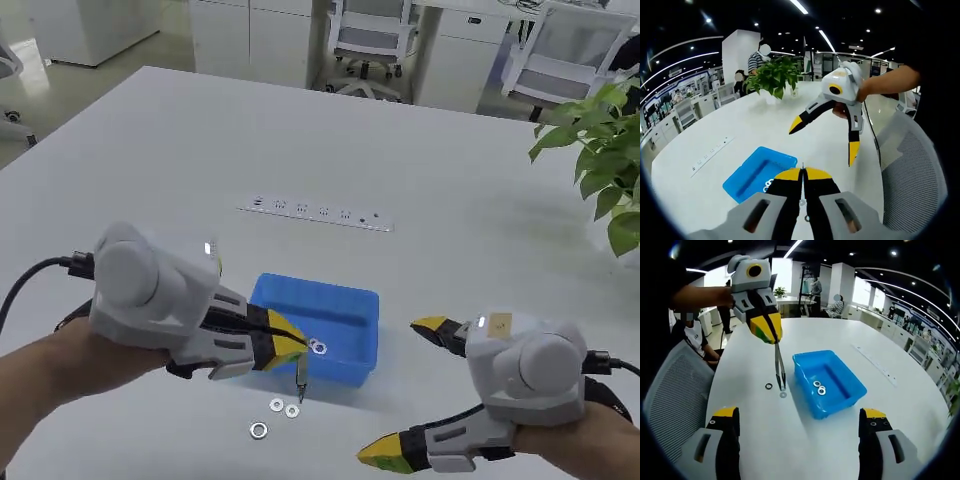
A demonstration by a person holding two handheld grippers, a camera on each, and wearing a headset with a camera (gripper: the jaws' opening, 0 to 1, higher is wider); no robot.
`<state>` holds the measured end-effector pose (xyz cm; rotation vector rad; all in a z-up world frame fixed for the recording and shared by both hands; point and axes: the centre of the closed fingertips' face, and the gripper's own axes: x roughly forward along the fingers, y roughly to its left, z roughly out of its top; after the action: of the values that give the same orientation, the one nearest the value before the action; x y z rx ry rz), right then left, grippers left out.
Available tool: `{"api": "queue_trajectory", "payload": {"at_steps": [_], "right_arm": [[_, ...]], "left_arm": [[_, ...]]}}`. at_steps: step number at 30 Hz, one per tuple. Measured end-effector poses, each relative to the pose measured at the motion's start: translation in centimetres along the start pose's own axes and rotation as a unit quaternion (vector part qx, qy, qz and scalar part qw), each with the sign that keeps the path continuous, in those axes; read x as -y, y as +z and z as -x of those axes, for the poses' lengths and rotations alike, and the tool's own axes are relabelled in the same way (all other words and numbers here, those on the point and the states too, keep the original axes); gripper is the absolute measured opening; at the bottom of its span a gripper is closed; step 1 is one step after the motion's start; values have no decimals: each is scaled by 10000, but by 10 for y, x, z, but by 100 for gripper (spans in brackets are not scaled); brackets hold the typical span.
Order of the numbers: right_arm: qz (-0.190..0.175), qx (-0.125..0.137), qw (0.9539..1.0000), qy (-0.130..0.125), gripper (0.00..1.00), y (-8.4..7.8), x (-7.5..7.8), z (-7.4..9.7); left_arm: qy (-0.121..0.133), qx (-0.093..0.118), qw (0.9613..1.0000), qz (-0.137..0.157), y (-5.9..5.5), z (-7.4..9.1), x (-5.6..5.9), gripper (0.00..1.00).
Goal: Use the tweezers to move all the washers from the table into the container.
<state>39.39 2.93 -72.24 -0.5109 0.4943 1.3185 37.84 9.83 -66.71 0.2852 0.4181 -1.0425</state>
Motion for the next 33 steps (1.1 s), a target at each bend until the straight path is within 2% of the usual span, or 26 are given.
{"api": "queue_trajectory", "payload": {"at_steps": [8, 20, 33], "right_arm": [[-3, 5, 10000, 45, 100, -6, -11, -1], [-56, -65, 9999, 58, 100, -13, -17, -2], [-30, -81, 9999, 143, 99, -16, -24, -5]], "left_arm": [[-26, -92, 10000, -8, -8, -5, 3, 5], [-27, -239, 9997, -44, -21, -8, 4, 5], [-36, -226, 9997, -45, -24, -10, 3, 5]]}}
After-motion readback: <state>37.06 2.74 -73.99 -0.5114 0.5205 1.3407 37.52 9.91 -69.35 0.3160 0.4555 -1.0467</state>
